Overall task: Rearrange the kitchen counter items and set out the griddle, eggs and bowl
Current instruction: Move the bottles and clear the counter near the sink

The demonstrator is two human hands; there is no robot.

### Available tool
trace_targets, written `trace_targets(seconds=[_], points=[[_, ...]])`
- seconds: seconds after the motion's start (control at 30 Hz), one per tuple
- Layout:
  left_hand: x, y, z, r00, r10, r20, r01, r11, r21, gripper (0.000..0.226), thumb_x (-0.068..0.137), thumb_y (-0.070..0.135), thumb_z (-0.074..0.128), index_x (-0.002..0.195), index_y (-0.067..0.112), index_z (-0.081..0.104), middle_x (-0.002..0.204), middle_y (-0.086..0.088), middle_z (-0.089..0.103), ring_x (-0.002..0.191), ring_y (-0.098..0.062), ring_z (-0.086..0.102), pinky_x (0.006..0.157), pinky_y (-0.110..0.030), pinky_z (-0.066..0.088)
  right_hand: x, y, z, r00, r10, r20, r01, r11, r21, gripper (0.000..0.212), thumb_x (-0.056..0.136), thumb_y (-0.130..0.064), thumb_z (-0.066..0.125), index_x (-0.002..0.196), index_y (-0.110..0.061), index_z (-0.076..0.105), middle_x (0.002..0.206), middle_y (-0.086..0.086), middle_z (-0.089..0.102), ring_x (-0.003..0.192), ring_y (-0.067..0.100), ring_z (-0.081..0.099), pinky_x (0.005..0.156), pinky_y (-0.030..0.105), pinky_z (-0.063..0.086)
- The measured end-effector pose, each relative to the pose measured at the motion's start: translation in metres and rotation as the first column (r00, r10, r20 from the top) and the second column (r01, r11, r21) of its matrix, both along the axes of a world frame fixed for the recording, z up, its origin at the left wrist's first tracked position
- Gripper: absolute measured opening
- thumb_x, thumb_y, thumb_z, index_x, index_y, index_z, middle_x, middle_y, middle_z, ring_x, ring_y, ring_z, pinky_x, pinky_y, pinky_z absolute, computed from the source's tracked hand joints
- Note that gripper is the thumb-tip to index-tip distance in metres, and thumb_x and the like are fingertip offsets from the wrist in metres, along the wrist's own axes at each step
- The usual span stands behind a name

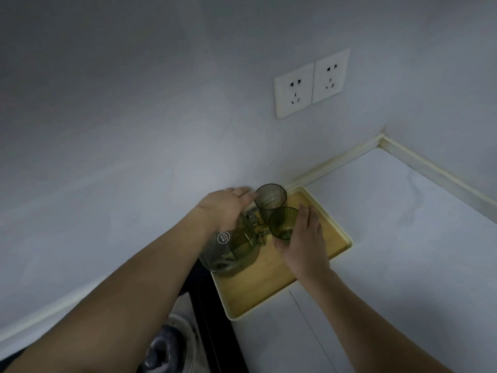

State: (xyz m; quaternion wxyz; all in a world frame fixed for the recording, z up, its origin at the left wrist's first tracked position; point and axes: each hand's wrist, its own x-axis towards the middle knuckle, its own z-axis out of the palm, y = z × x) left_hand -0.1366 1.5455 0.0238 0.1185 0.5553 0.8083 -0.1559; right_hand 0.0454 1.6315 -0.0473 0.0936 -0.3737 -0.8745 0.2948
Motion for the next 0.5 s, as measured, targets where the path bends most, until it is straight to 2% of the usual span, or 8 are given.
trace_targets(seconds=[0.1,0.23,0.33,0.5], points=[[0.019,-0.032,0.013,0.997,0.073,-0.033,-0.069,0.992,0.106,0.059,0.101,0.034,0.042,0.154,0.023,0.017,0.161,0.0,0.019,0.14,-0.025,0.031,0.11,-0.035,0.031,0.008,-0.01,0.017,0.999,0.037,-0.012,-0.036,0.997,0.074,0.094,0.085,-0.047,0.063,0.151,-0.011,0.007,0.158,0.013,0.008,0.146,0.031,0.012,0.118,0.043,0.02],[0.04,-0.084,0.028,0.976,0.21,-0.057,-0.194,0.957,0.218,0.059,0.102,0.043,0.037,0.153,0.019,0.022,0.159,-0.003,0.023,0.141,-0.025,0.03,0.113,-0.033,0.026,0.015,-0.035,0.04,0.984,0.174,-0.033,-0.167,0.972,0.166,0.089,0.086,-0.044,0.062,0.15,-0.009,0.012,0.157,0.013,0.014,0.146,0.028,0.009,0.12,0.041,0.006],[0.057,-0.129,0.038,0.948,0.309,-0.074,-0.274,0.913,0.304,0.06,0.102,0.044,0.035,0.154,0.016,0.022,0.159,-0.004,0.023,0.143,-0.024,0.027,0.115,-0.03,0.021,0.015,-0.062,0.053,0.96,0.272,-0.071,-0.253,0.946,0.203,0.084,0.084,-0.038,0.067,0.148,-0.007,0.023,0.154,0.014,0.023,0.145,0.029,0.015,0.12,0.044,0.014],[0.087,-0.231,0.044,0.87,0.485,-0.085,-0.428,0.83,0.358,0.059,0.103,0.041,0.038,0.154,0.016,0.022,0.159,-0.005,0.024,0.144,-0.023,0.026,0.117,-0.03,0.019,0.007,-0.135,0.068,0.875,0.479,-0.07,-0.459,0.867,0.195,0.078,0.088,-0.039,0.063,0.149,-0.011,0.021,0.156,0.011,0.02,0.145,0.026,0.014,0.12,0.04,0.015]])
